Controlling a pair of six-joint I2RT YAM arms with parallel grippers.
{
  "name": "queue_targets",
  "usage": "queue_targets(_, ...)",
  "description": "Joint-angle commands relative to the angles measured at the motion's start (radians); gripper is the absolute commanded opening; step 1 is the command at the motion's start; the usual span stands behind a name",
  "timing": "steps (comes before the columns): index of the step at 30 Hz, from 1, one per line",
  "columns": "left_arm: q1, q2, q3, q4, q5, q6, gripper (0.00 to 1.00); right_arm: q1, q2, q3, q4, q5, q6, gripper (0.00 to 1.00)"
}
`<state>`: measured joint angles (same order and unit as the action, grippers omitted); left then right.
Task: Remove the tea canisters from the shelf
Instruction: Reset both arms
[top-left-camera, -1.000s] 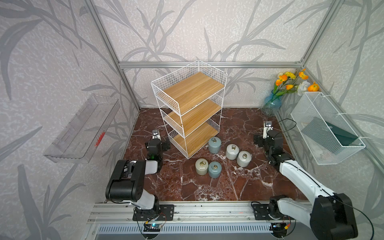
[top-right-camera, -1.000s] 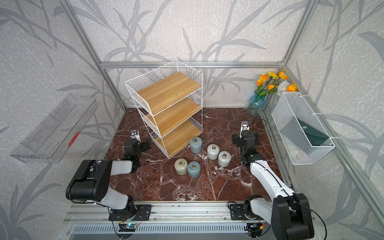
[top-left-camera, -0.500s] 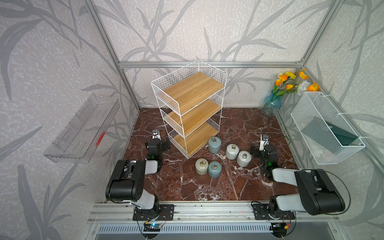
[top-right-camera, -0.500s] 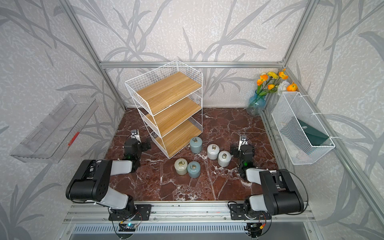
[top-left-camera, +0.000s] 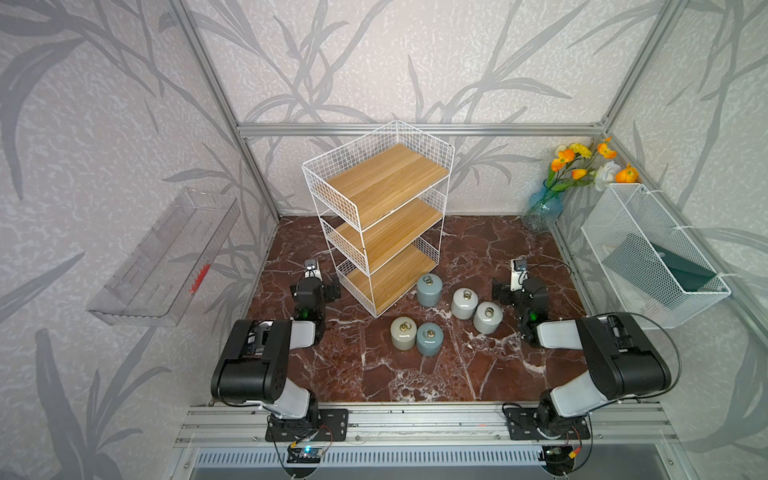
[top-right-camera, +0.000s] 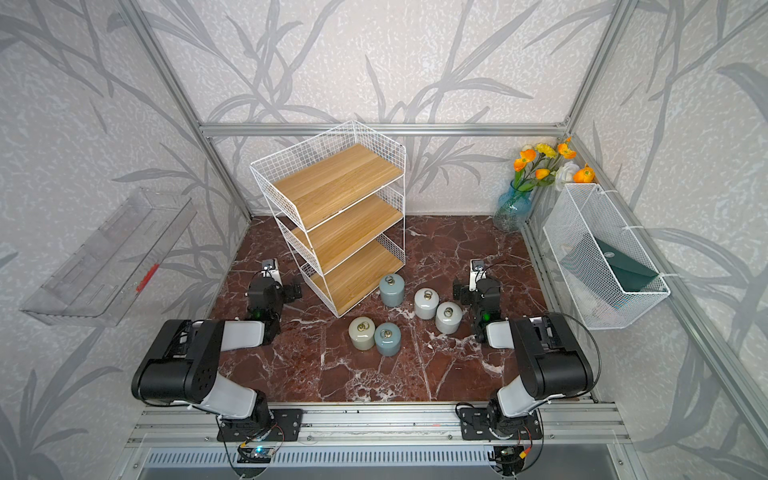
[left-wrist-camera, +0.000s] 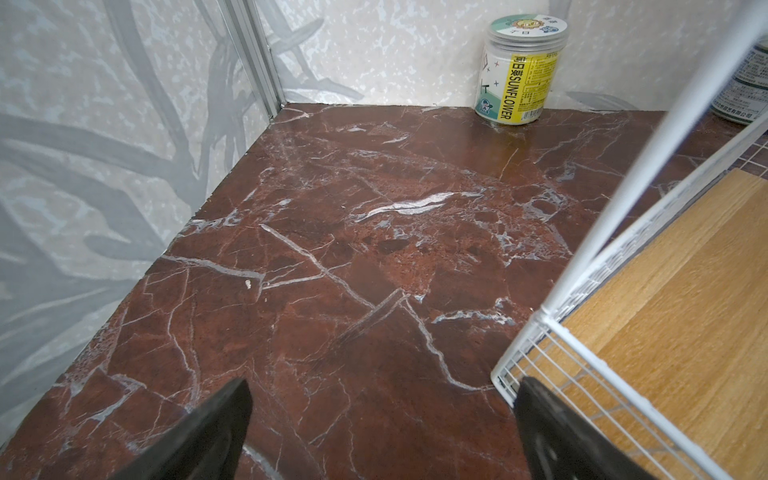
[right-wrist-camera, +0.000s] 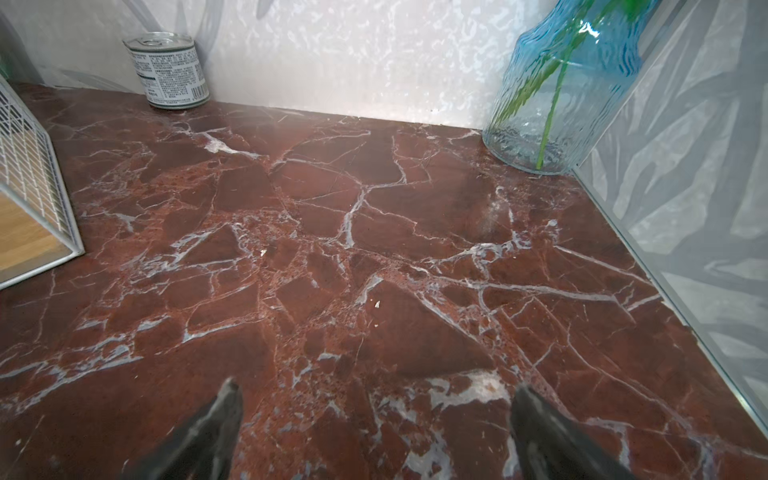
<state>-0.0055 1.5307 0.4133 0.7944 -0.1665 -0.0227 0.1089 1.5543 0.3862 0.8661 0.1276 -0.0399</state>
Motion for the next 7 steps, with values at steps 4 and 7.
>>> queue_targets(4, 0.004, -0.004, -0.005, 0.016, 0.005, -0.011, 1.00, 0.004, -0.019, 0.020, -0.036, -0.017, -0.010, 0.99)
queue_targets(7, 0.004, -0.004, -0.005, 0.016, 0.004, -0.011, 1.00, 0.004, -0.019, 0.022, -0.038, -0.016, -0.011, 0.99)
